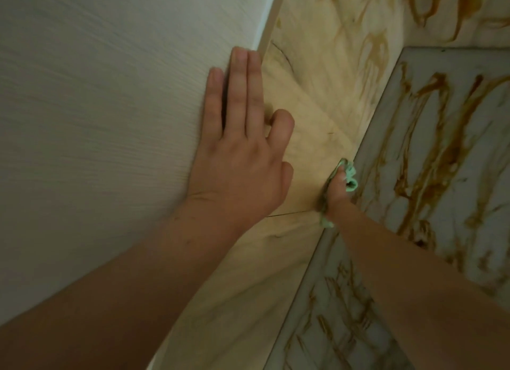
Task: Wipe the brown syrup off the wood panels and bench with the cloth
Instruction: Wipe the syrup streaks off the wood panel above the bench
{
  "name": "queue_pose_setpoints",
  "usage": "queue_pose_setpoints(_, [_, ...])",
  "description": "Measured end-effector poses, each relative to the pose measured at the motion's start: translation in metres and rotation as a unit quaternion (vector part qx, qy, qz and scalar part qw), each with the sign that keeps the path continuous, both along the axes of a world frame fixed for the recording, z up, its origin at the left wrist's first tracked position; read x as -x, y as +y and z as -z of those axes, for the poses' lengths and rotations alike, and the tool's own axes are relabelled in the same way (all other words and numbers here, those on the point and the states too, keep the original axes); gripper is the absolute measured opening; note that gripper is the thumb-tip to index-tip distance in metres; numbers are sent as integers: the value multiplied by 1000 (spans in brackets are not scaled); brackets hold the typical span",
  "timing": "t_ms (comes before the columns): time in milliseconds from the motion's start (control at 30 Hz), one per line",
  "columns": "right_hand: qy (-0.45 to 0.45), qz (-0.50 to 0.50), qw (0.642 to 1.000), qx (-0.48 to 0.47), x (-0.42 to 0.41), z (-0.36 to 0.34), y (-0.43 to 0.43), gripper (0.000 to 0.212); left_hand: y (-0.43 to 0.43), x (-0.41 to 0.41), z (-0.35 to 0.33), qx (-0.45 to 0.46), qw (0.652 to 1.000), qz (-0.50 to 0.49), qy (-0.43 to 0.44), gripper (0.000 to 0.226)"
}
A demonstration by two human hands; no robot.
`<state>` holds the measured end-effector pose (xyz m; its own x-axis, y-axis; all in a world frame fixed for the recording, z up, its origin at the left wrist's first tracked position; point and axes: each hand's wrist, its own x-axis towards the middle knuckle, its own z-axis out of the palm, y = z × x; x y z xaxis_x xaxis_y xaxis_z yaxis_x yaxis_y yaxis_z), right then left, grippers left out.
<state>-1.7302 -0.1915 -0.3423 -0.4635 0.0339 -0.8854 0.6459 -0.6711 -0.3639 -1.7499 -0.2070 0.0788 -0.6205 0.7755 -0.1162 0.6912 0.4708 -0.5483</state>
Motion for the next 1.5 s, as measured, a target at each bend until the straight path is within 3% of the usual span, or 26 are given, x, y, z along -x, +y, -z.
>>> queue_pose_setpoints(67, [2,16,999,38,0,12,-3,120,0,-1,-1,0,1000,-8,-4,36])
queue_pose_setpoints(167, [-81,83,989,89,36,-36,51,115,-3,-1,1,1,1000,-1,6,33])
queue_pose_setpoints(367, [-25,139,990,9,116,-61,145,110,-3,-1,3,-9,1000,10,3,23])
queue_pose_setpoints(500, [12,156,984,-86,116,-177,153,92,0,-2,-2,-27,1000,-4,-12,25])
queue_pose_setpoints(600, [122,103,972,-171,95,-273,142,88,2,-2,-5,-30,999,-7,-15,24])
queue_pose_setpoints(733, [293,44,913,-280,91,-334,143,68,3,-2,-8,-35,999,-5,-29,23])
queue_pose_setpoints(833, [270,46,907,-320,114,-329,171,69,2,-2,-7,-43,999,0,-29,22])
queue_pose_setpoints(933, [188,16,934,-303,124,-293,195,71,1,-1,-5,-44,999,4,-19,23])
queue_pose_setpoints(1033, [168,-43,946,-274,103,-274,180,73,1,-1,-3,-45,999,9,-17,23])
queue_pose_setpoints(1167, [236,-93,929,-269,53,-300,132,72,2,-1,-3,-49,999,6,-11,23])
queue_pose_setpoints(1233, [305,-62,906,-285,41,-319,118,62,2,-1,-4,-46,999,5,-15,23])
queue_pose_setpoints(1300, [341,-42,890,-300,43,-336,120,70,2,0,-4,-45,999,5,-14,25])
queue_pose_setpoints(1400, [325,-34,882,-340,71,-351,147,89,2,-2,-3,-43,999,5,-11,27])
queue_pose_setpoints(1500, [285,-15,900,-330,88,-351,160,90,3,-2,-3,-44,999,8,-14,25])
